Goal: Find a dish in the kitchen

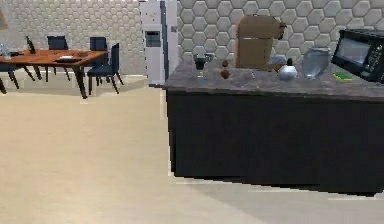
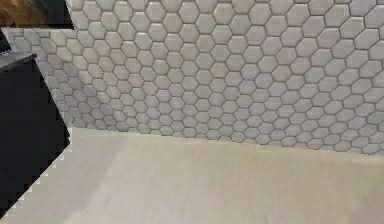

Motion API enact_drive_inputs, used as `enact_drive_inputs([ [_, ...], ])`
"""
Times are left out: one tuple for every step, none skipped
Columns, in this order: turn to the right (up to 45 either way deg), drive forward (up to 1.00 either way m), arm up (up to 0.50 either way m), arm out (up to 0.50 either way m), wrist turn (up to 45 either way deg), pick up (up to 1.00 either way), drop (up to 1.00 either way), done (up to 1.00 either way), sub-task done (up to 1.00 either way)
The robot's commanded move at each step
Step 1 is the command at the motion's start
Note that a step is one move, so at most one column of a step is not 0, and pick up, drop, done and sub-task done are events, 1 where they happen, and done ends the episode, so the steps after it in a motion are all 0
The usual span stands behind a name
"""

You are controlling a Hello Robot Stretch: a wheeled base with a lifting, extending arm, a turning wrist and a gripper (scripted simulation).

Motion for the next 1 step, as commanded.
enact_drive_inputs([
  [0.0, 0.35, 0.0, 0.0, 0.0, 0.0, 0.0, 0.0, 0.0],
])
